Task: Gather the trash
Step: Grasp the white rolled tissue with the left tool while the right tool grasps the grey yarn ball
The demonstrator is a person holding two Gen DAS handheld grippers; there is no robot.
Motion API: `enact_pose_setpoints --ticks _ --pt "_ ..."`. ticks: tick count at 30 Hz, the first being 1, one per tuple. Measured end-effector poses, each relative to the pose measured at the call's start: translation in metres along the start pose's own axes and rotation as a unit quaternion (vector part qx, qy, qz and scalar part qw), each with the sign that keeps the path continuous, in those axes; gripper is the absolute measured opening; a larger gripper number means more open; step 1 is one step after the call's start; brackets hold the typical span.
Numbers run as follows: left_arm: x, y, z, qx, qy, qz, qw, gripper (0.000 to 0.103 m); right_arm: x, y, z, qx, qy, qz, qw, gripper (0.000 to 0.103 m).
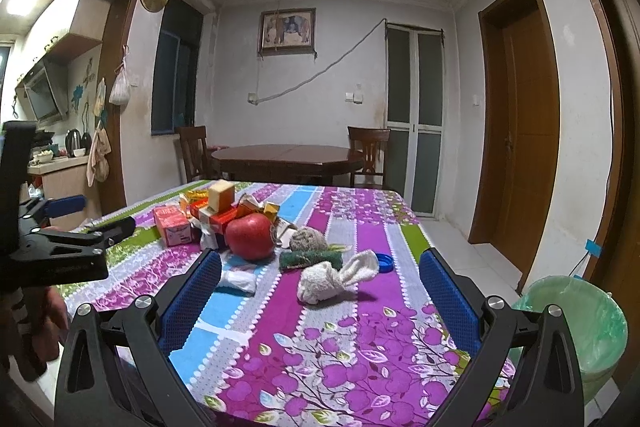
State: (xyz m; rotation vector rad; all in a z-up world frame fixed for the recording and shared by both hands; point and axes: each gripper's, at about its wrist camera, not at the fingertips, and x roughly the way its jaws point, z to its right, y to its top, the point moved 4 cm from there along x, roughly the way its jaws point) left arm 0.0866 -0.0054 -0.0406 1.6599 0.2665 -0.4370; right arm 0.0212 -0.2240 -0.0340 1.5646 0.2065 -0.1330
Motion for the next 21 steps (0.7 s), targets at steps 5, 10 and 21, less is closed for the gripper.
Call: enact_pose_setpoints --ticks 5,10,21 --pt "0.053 0.001 0.002 0.03 -0.072 -0.078 0.9939 0.098 0.015 -0.01 0.011 0.008 0.025 -0.039 0.999 0.099" --pt "0.099 0.0 0.022 0.085 -0.157 -0.155 0.9717 0.08 0.045 -0.022 0.021 0.038 0.08 -0.105 0.991 0.099" --pt "0.141 -0.007 0.07 0.149 -0.232 -0.2 0.9402 0.073 0.102 -0.013 0.027 0.051 0.157 -0.174 0.971 0.099"
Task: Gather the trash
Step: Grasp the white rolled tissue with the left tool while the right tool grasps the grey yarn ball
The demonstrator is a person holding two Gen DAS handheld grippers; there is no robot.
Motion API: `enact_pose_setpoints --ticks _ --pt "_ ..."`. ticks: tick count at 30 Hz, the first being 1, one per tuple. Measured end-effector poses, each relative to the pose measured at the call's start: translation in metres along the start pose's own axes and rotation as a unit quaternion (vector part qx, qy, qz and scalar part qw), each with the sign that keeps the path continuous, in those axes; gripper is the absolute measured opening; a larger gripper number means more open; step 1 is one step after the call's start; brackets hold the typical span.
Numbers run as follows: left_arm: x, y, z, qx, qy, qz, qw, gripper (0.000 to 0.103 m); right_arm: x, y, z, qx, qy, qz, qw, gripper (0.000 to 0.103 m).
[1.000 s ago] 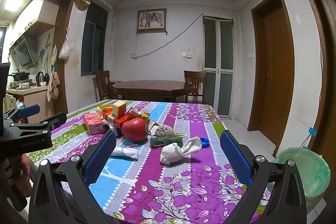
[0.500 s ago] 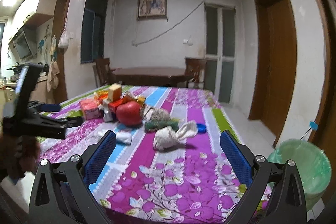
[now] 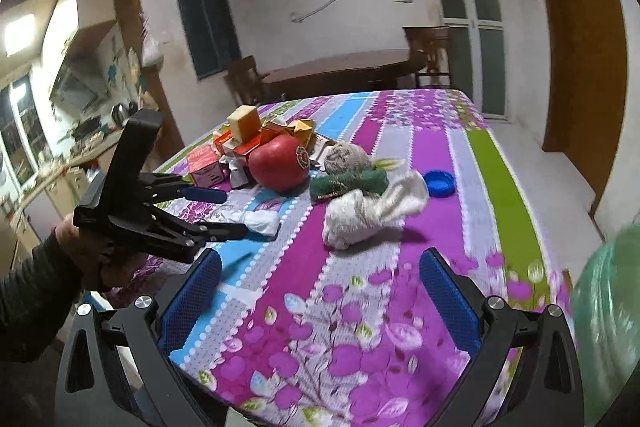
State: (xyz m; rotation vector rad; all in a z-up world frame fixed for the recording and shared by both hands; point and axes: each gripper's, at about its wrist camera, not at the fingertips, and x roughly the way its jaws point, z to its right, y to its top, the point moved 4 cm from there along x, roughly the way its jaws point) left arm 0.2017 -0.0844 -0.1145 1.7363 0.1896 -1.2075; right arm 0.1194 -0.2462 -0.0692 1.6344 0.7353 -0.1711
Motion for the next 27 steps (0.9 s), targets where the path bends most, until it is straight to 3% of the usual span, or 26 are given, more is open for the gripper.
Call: enact_pose_setpoints --ticks 3,8,10,13,21,26,27 --pt "0.015 0.003 0.0 -0.001 -0.004 -0.018 0.9998 0.053 0.013 0.016 0.0 -0.019 0.009 -0.01 1.0 0.099" --pt "0.013 -0.005 -0.001 -0.012 0.007 -0.013 0.9998 0.043 0.042 0.042 0.011 -0.04 0.025 -0.036 0.998 0.097" --pt "0.009 -0.009 -0.007 -0.028 0.011 -0.016 0.9994 0.029 0.059 0.053 0.017 -0.042 0.033 -0.052 0.997 0.085" --pt "0.008 -0.008 -0.016 -0.05 0.013 -0.016 0.9986 0.027 0.094 0.072 0.029 -0.031 0.033 -0.081 0.996 0.07" --pt "0.013 0.0 -0.021 -0.066 0.002 -0.019 0.9976 0.027 0.205 0.097 0.046 -0.011 0.001 -0.183 0.983 0.07" --pt "0.015 0.004 -0.025 -0.062 -0.003 -0.019 0.9979 0.027 0.239 0.092 0.051 -0.004 0.005 -0.214 0.977 0.068" --pt "0.015 0.004 -0.026 -0.064 -0.004 -0.017 0.9978 0.027 0.241 0.092 0.05 -0.002 0.01 -0.213 0.977 0.062"
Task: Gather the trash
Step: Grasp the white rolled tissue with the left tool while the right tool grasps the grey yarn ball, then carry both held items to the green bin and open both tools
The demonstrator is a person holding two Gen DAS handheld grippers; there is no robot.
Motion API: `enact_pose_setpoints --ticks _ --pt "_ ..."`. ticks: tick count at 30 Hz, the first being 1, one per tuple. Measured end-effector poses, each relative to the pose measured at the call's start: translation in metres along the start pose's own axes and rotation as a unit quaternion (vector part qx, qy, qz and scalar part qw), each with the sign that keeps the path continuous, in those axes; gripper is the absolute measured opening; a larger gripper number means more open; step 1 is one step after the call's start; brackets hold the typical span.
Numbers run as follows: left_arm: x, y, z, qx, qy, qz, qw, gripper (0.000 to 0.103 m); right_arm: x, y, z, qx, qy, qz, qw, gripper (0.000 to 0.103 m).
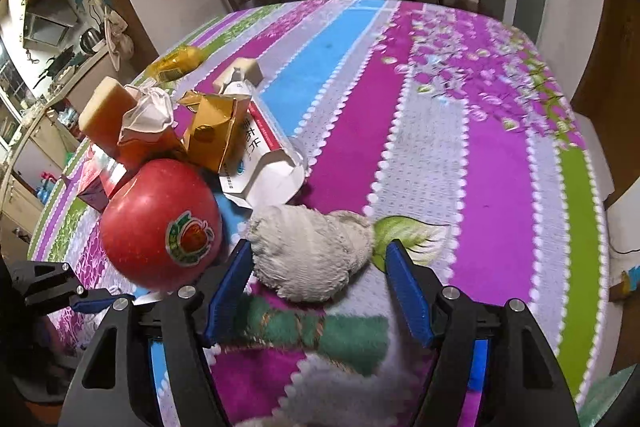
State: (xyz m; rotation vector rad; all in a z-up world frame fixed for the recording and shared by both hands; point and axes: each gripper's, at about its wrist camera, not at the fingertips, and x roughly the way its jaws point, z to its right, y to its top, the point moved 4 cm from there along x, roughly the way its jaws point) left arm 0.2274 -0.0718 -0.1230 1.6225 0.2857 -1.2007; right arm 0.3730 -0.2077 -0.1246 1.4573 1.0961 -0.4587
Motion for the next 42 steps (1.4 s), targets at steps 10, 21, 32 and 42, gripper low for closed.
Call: enact_pose_setpoints --ticks 10,21,32,42 --pt "-0.016 -0.014 -0.003 -0.002 0.032 0.035 0.9988 0.027 -0.044 -0.01 -0.012 0.011 -0.041 0.099 0.994 0.042" --pt "-0.122 -0.033 -0.02 -0.093 0.145 0.196 0.9654 0.027 -0.154 -0.085 -0.098 -0.011 -0.109 0.274 0.955 0.042" --pt "-0.197 -0.046 0.025 -0.103 0.233 0.307 0.917 0.027 -0.228 -0.15 -0.161 -0.027 -0.142 0.365 0.92 0.044" --pt "-0.196 -0.047 0.053 -0.088 0.234 0.311 0.917 0.027 -0.259 -0.175 -0.159 -0.022 -0.143 0.376 0.915 0.044"
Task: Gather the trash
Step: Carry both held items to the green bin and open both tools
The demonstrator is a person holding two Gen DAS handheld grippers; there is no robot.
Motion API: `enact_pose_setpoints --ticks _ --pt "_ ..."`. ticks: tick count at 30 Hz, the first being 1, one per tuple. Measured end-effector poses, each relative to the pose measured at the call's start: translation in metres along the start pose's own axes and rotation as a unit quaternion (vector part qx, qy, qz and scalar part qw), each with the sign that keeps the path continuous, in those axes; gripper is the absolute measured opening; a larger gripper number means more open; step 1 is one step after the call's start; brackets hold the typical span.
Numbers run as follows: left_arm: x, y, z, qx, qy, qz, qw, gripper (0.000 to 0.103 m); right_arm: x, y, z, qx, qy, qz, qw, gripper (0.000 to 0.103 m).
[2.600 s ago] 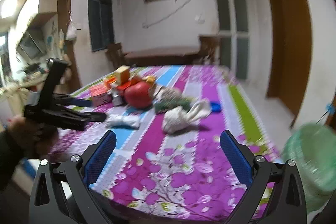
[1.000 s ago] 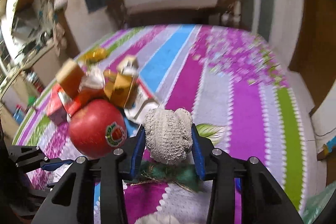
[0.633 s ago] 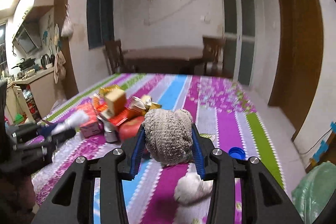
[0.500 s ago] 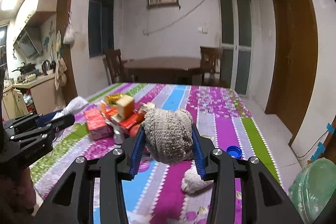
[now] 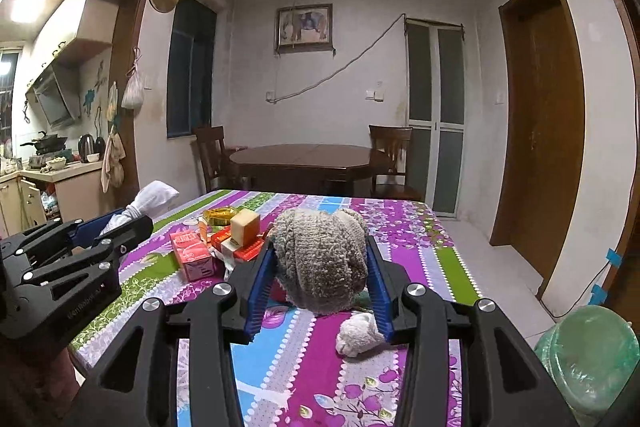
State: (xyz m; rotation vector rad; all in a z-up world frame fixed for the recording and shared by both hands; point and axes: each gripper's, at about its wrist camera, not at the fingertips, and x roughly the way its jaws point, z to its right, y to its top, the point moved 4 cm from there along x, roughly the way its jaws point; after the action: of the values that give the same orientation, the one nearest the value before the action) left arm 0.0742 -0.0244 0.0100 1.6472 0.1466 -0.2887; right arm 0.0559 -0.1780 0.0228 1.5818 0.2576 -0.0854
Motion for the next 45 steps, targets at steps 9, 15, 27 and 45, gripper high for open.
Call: enact_pose_setpoints --ticks 9,15,27,45 --pt "0.016 0.015 0.056 0.025 -0.059 0.004 0.9979 0.027 -0.02 0.013 0.065 0.005 -0.054 0.0 0.999 0.044" --pt "0.033 0.03 0.125 0.038 -0.149 -0.005 0.9881 0.027 -0.044 0.019 0.16 0.019 -0.144 -0.023 0.989 0.044" --pt "0.07 0.027 0.293 0.094 -0.315 -0.089 0.9402 0.027 -0.075 -0.012 0.366 0.098 -0.237 -0.152 0.955 0.044" --pt "0.127 -0.073 0.474 0.183 -0.415 -0.293 0.8415 0.027 -0.023 -0.176 0.499 0.215 -0.222 -0.332 0.891 0.044"
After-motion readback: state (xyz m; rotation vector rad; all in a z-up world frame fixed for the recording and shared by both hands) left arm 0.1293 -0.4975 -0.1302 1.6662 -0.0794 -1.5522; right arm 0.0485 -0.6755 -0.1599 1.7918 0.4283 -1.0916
